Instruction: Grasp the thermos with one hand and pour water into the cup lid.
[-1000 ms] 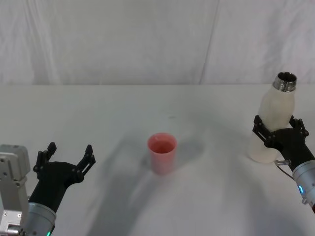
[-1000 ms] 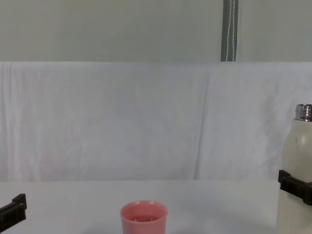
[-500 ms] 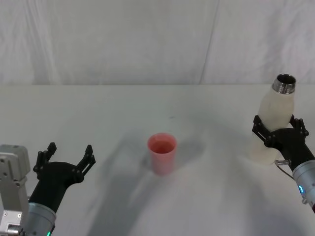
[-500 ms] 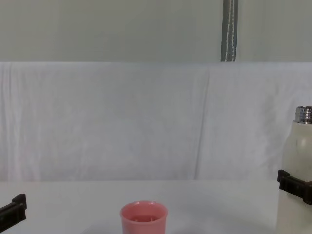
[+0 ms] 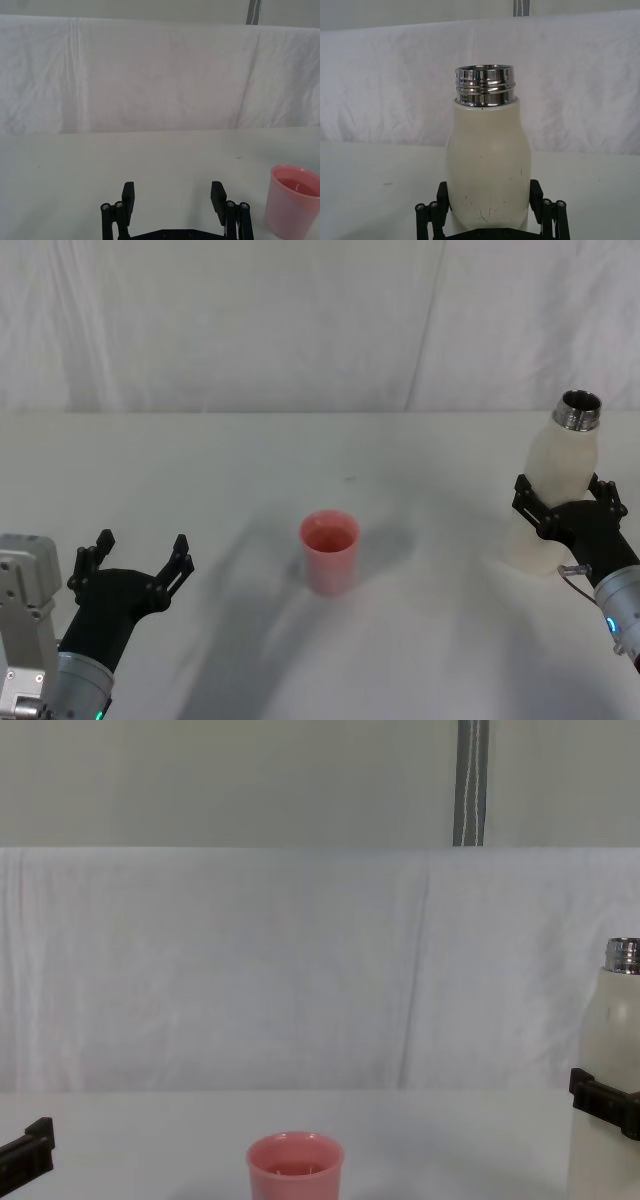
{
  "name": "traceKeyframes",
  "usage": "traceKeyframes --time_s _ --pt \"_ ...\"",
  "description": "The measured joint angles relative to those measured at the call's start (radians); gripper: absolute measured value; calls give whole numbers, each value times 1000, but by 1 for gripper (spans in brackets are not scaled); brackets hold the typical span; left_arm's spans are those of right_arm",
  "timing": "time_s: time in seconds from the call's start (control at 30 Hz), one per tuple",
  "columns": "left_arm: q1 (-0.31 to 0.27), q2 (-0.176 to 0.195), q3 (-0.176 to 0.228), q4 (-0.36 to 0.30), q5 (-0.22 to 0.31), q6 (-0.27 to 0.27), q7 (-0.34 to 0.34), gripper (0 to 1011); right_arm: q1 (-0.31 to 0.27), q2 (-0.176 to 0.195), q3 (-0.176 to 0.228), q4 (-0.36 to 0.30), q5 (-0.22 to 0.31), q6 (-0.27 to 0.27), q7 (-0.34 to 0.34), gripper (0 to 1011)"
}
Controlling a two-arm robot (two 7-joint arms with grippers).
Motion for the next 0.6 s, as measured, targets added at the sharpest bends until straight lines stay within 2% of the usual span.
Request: traceKeyframes --time_s 0.6 --pt "0 0 0 0 0 0 0 1001 -20 4 3 -25 10 8 0 1001"
